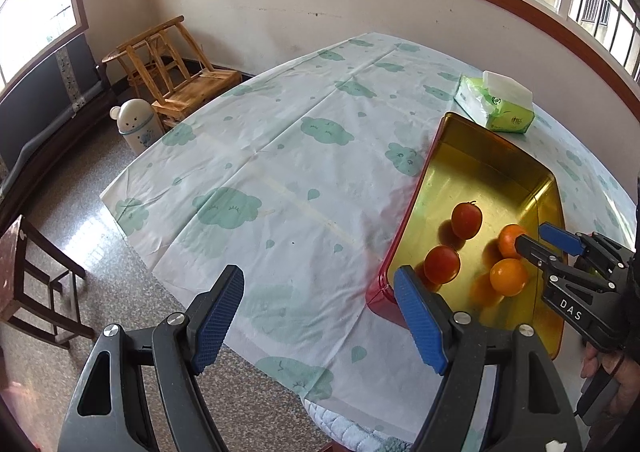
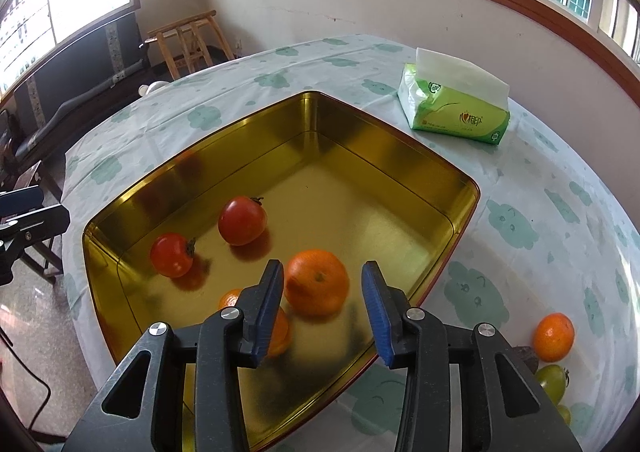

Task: Organize fruits
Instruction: 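Lower the orange into the gold tray and open the right gripper, then grasp a dark brown round fruit on the cloth with the right gripper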

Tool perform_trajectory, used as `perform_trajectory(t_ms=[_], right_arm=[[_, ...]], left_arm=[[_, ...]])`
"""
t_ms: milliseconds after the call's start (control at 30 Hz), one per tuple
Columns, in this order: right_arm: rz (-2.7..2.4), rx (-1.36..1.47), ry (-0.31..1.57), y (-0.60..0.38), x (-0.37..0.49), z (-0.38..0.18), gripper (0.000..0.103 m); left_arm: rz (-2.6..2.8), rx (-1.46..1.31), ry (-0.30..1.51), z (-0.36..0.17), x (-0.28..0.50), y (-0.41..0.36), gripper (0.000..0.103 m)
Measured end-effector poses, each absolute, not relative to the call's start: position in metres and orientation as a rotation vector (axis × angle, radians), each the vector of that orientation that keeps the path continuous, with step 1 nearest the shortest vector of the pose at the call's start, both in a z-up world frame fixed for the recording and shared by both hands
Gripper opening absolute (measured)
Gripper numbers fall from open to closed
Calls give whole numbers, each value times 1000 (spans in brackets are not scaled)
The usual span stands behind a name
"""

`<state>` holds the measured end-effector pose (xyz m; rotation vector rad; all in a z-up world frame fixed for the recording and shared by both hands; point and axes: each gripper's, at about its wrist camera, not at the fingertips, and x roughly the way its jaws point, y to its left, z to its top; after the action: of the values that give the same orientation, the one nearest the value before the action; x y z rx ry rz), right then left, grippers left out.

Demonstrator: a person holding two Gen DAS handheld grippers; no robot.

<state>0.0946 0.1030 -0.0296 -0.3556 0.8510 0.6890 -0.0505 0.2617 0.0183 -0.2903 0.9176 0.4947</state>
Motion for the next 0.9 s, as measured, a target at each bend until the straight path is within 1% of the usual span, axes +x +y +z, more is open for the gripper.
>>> perform_trajectory(t_ms=[267,533,733,900], right_arm=[[703,-295,793,74,74,-2,44],[582,-218,765,-13,56,15,44],[438,-203,801,-88,52,5,44],[362,-193,864,-133,51,-15,44]], left_arm=[[468,-276,909,24,-49,248,75],[354,-217,901,33,-34,205,75],[237,-135,900,37,-19,157,75],[134,-82,907,37,-10,118,75]])
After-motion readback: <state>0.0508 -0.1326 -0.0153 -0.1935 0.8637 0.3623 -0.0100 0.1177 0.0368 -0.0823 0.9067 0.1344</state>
